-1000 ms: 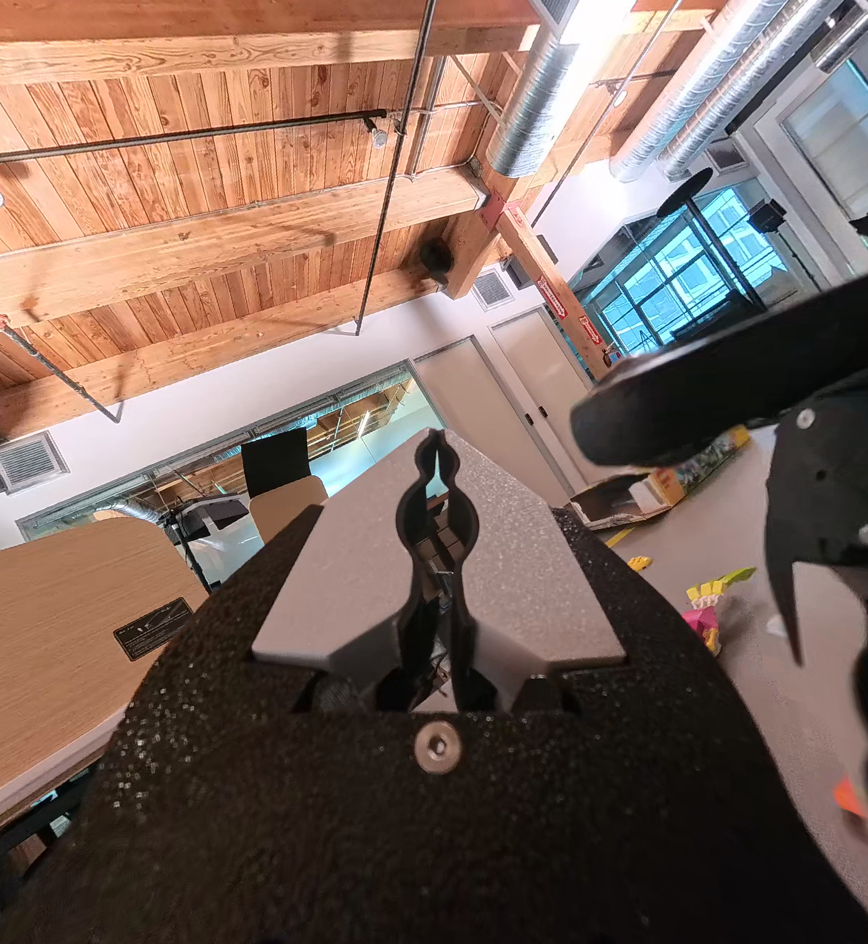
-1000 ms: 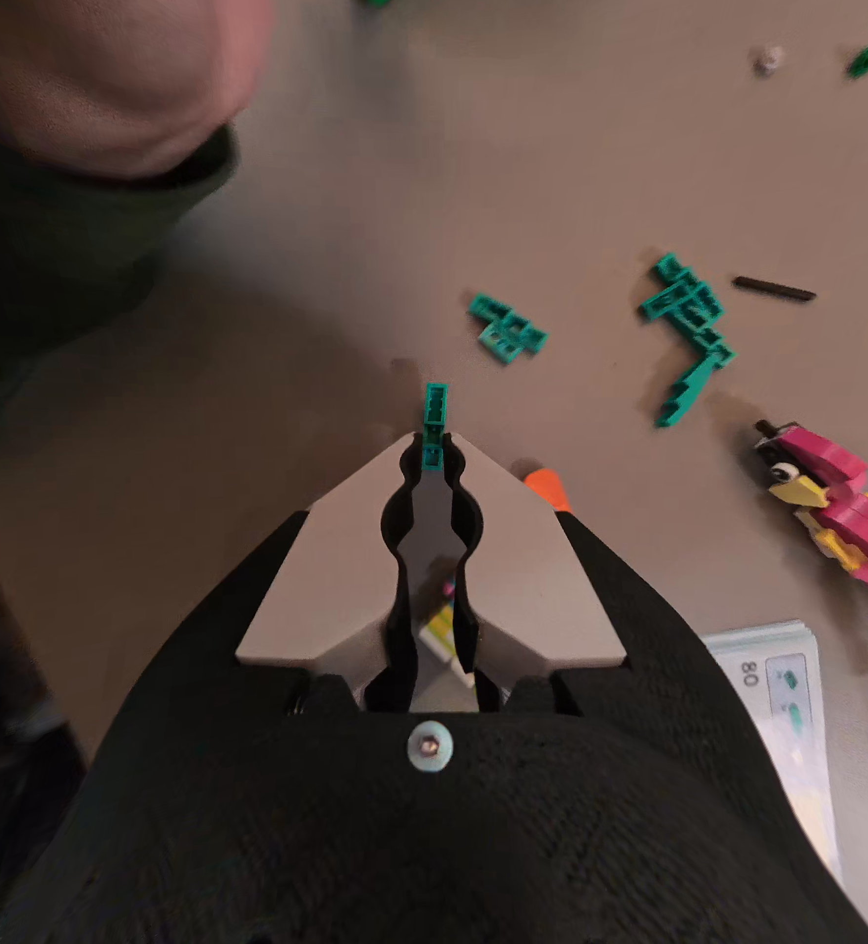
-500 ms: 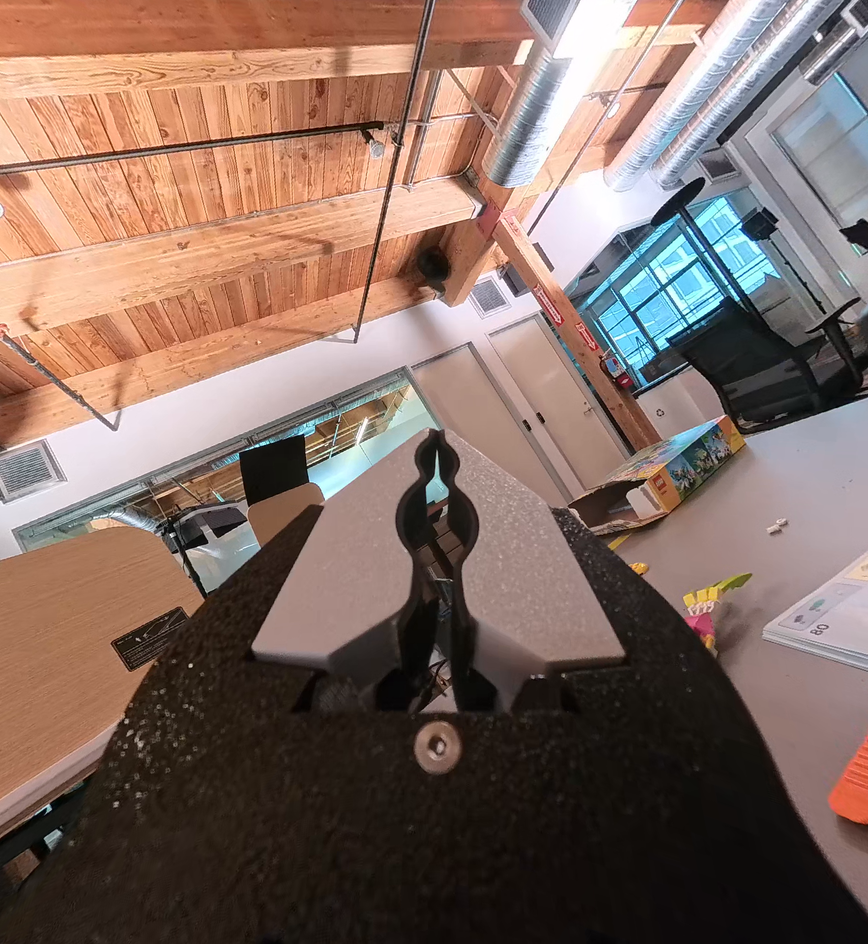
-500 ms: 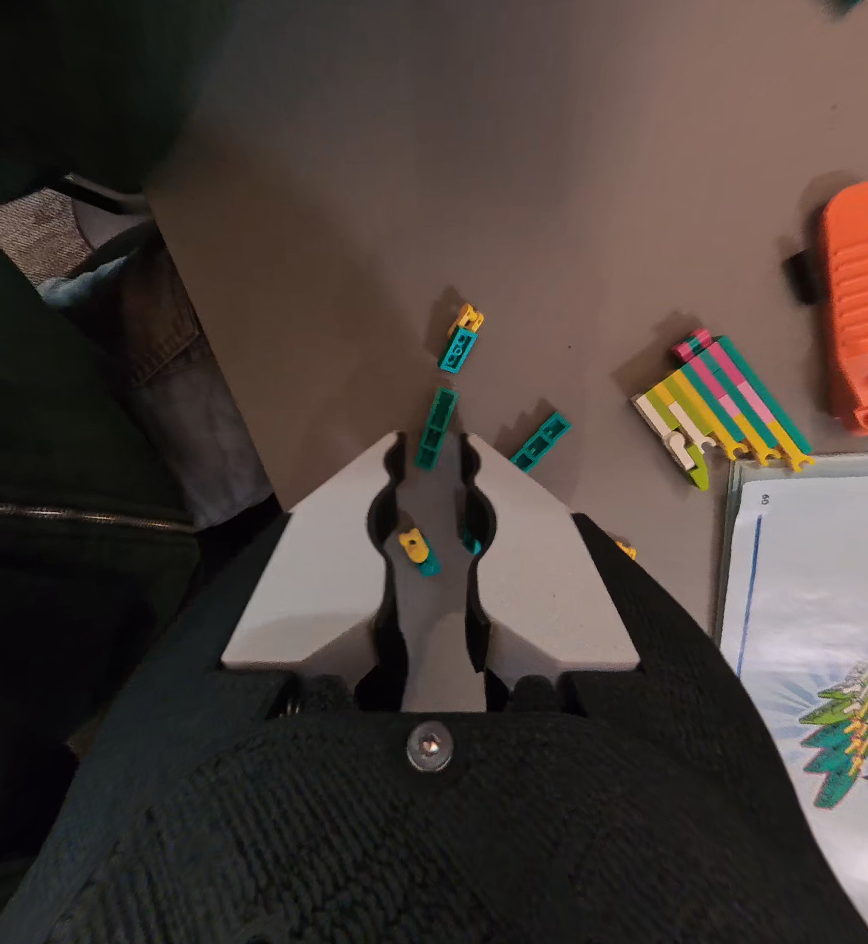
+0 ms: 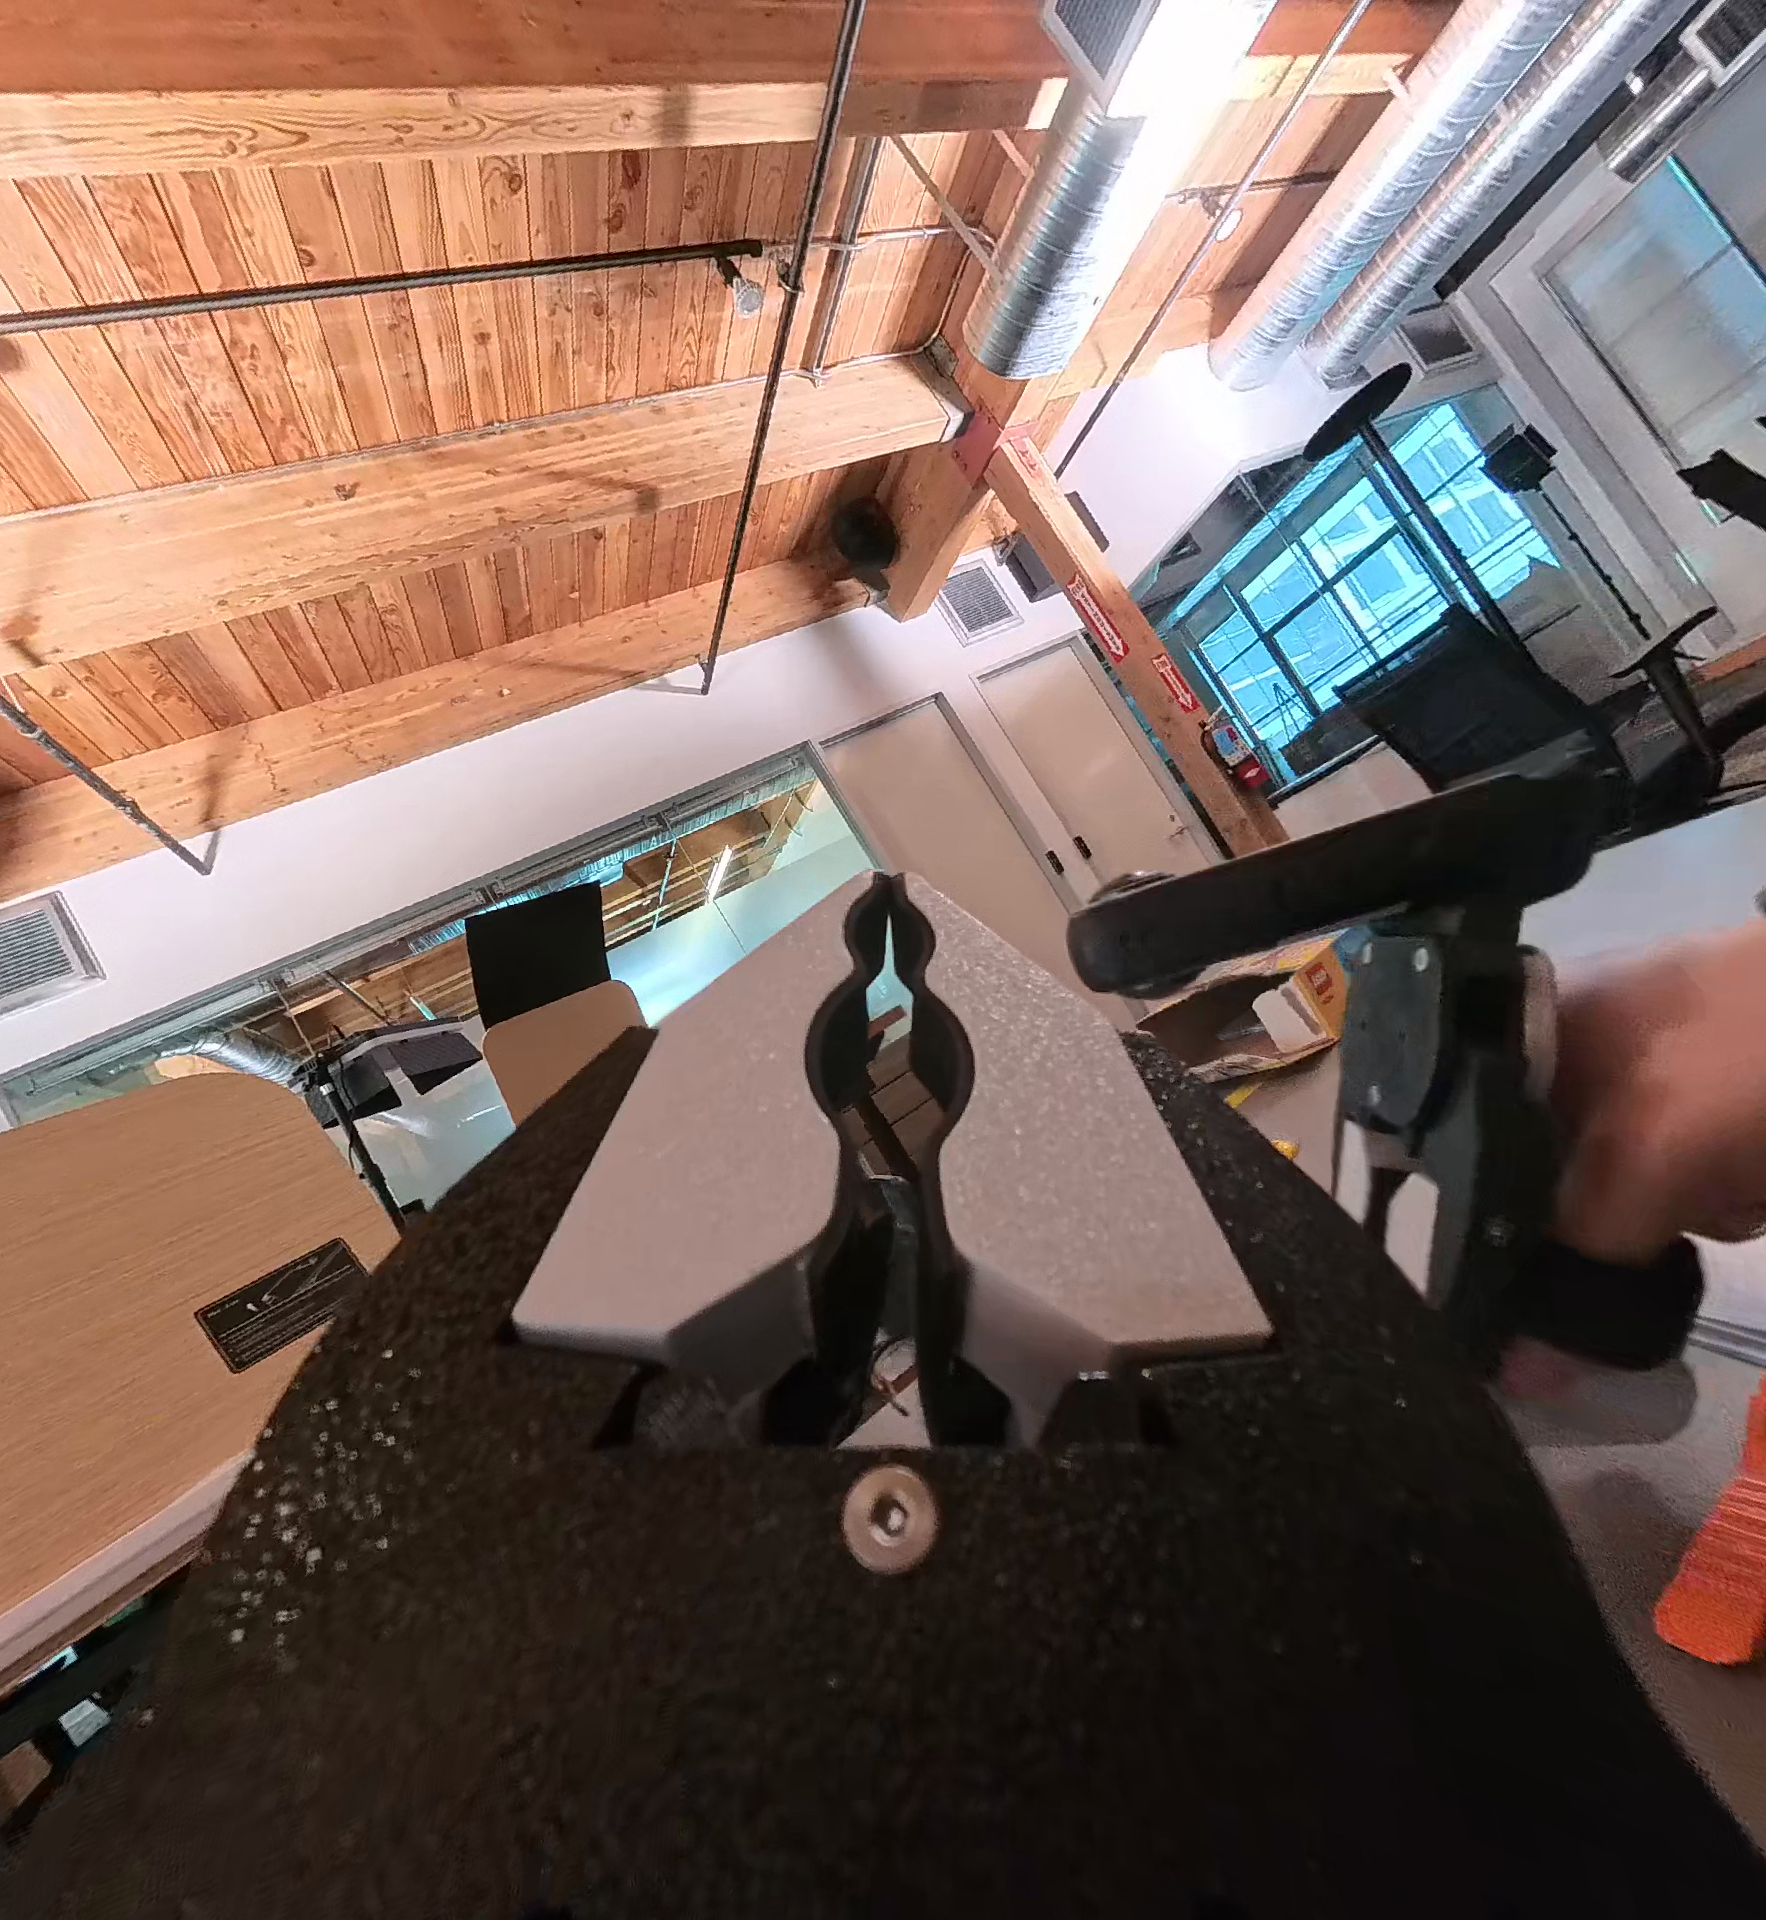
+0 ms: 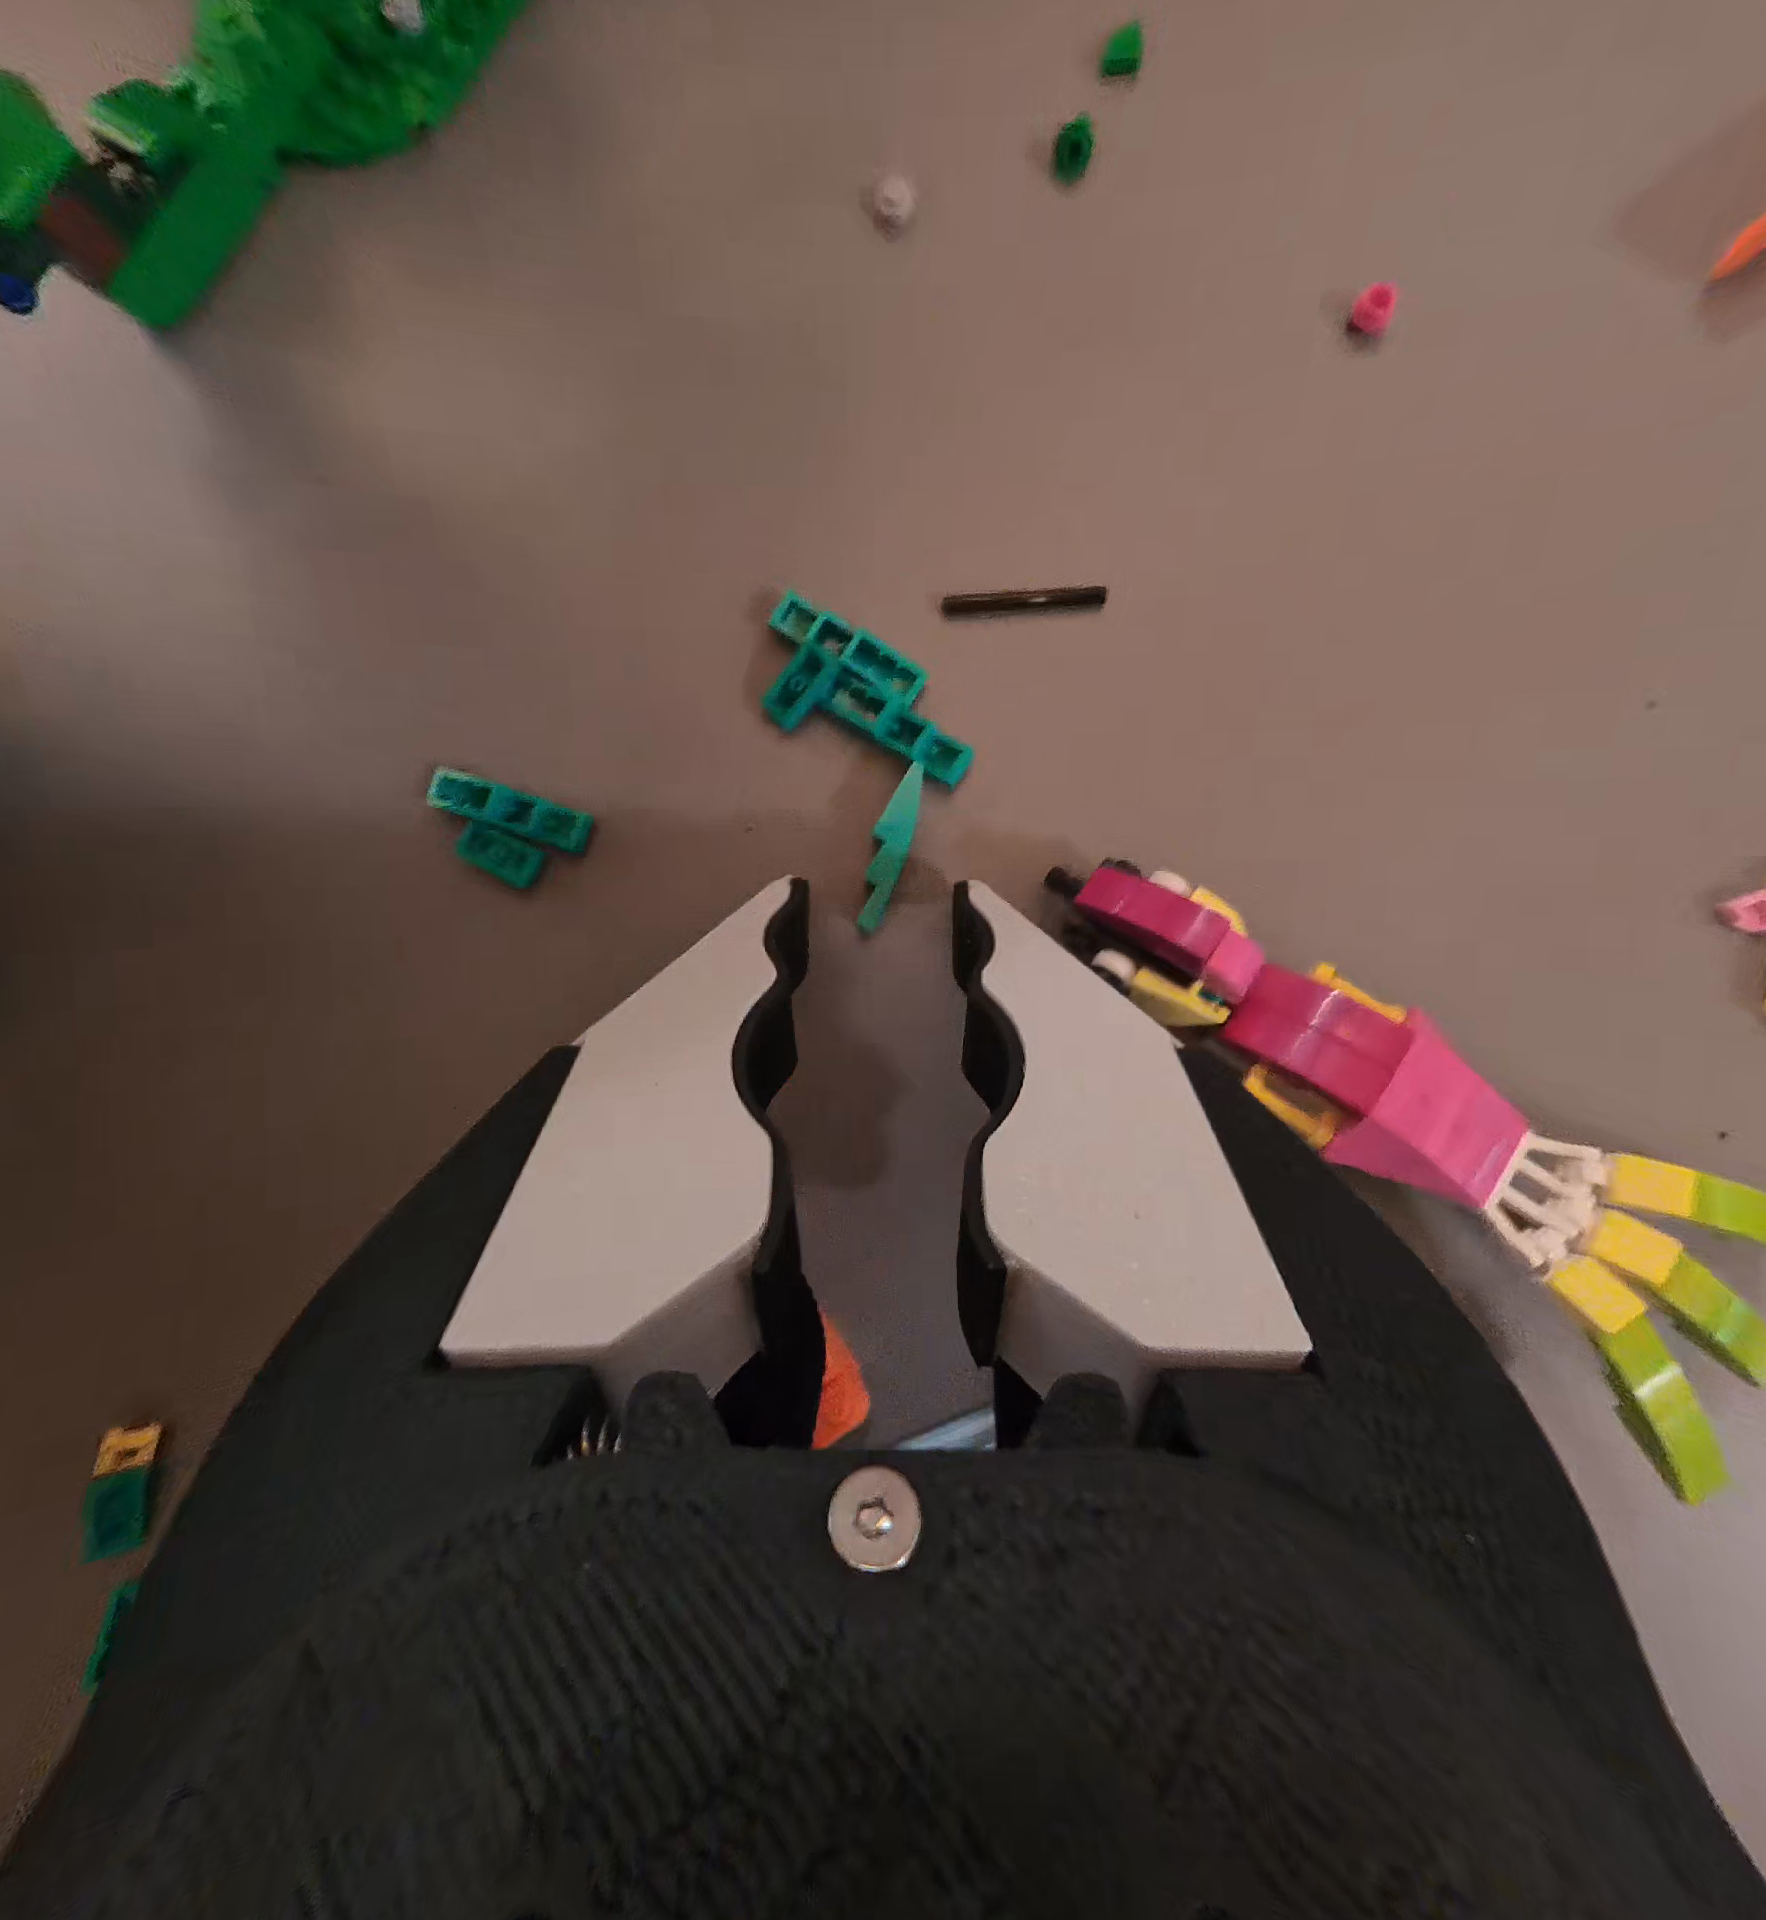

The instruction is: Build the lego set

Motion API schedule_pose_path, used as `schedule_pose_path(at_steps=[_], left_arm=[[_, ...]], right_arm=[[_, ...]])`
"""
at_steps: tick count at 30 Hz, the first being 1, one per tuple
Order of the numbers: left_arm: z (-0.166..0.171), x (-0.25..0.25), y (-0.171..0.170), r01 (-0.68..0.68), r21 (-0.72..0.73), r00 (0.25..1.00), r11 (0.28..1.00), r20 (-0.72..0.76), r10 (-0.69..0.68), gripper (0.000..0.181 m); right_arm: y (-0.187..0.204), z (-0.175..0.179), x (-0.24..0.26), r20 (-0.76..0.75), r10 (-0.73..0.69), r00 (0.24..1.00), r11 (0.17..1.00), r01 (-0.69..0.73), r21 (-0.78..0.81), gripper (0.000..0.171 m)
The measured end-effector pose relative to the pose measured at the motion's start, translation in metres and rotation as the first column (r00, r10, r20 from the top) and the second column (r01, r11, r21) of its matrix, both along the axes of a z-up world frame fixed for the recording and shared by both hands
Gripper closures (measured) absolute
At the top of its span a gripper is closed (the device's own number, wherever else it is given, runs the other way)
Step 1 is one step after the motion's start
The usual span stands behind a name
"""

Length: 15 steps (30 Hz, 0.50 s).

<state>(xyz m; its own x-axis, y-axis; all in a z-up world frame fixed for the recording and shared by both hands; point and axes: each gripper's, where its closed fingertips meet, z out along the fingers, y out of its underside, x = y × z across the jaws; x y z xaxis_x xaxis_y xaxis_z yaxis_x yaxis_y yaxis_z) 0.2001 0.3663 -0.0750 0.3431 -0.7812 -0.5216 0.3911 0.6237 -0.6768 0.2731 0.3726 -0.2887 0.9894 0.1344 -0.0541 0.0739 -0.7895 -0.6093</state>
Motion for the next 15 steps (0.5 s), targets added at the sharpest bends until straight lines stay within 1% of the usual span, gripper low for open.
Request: schedule_pose_path(at_steps=[1,2,3,5,7,9,10,12,15], left_arm=[[0.000,0.000,-0.001,0.001,0.005,1.000,1.000,-0.002,-0.001,0.181],[-0.001,0.001,-0.003,0.003,0.011,1.000,1.000,-0.004,-0.003,0.181],[-0.001,0.001,-0.004,0.006,0.016,1.000,1.000,-0.007,-0.006,0.181],[-0.003,0.003,-0.008,0.023,0.012,1.000,1.000,-0.018,-0.022,0.181],[-0.004,0.005,-0.013,0.055,-0.007,0.998,0.998,-0.021,-0.055,0.181],[-0.007,0.008,-0.022,0.083,-0.001,0.996,0.997,-0.033,-0.083,0.181],[-0.008,0.010,-0.026,0.092,0.008,0.995,0.996,-0.042,-0.092,0.181],[-0.012,0.013,-0.037,0.117,0.029,0.991,0.993,-0.062,-0.115,0.181],[-0.020,0.020,-0.052,0.154,0.059,0.984,0.986,-0.103,-0.148,0.181]], right_arm=[[0.002,-0.002,0.002,0.009,-0.002,1.000,1.000,0.002,-0.012,0.146],[0.004,-0.002,0.003,0.019,0.004,1.000,1.000,-0.004,-0.009,0.158],[0.004,-0.003,0.002,0.031,0.020,0.999,1.000,-0.019,-0.013,0.166],[-0.004,-0.001,0.000,0.052,0.051,0.997,0.998,-0.049,-0.041,0.166],[-0.020,0.016,-0.010,0.059,0.106,0.993,0.994,-0.105,-0.015,0.166],[-0.051,0.037,-0.029,0.059,0.213,0.975,0.977,-0.214,0.015,0.167],[-0.073,0.042,-0.032,0.086,0.231,0.969,0.973,-0.231,-0.008,0.167],[-0.121,0.044,-0.037,0.120,0.247,0.961,0.968,-0.240,-0.070,0.167],[-0.184,0.036,-0.053,0.043,0.213,0.976,0.969,-0.206,-0.135,0.166]])
